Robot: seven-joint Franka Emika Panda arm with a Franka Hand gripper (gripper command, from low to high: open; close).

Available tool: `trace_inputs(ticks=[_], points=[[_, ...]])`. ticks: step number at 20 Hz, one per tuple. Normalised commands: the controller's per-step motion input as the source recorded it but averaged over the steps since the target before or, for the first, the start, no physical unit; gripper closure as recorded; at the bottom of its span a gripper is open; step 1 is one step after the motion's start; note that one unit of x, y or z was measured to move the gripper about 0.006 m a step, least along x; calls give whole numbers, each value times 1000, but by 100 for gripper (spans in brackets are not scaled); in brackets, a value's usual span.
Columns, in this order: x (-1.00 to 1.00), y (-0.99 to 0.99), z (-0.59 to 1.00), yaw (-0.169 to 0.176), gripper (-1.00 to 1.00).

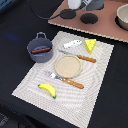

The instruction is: Interact with the objects in diverse but meaningful ways.

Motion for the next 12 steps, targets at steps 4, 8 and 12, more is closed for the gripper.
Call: trace_inputs(ticks=[4,8,12], points=[[314,393,0,-4,100],[182,388,0,0,100],[329,324,0,0,100]])
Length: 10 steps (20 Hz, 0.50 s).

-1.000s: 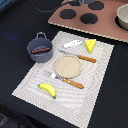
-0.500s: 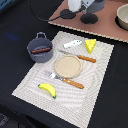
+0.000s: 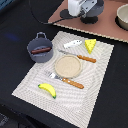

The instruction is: Interact with the objects in diverse but meaningful ways.

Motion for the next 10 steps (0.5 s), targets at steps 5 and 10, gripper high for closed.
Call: trace_inputs(ticks=[5,10], points=[[430,193,-26,-15,100],[398,181,-97,-16,100]])
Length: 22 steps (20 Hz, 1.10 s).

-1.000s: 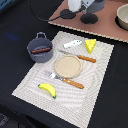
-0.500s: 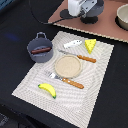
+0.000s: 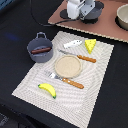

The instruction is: Interact with the objects in diverse but meaningful ways.

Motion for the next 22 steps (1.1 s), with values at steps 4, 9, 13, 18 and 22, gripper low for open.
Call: trace_inputs(ticks=[4,9,13,18,22], points=[[394,374,0,-1,100],[106,590,19,36,100],[7,655,81,56,100],[50,570,11,44,100],[304,266,156,1,-100]])
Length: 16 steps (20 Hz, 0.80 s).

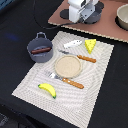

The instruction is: Interact with the objects in diverse but meaningful ways.

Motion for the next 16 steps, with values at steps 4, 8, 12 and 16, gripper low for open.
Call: trace_inputs(ticks=[4,8,12,16], points=[[579,211,837,0,-100],[631,173,886,-1,-100],[425,144,935,0,-100],[311,31,918,0,-100]])
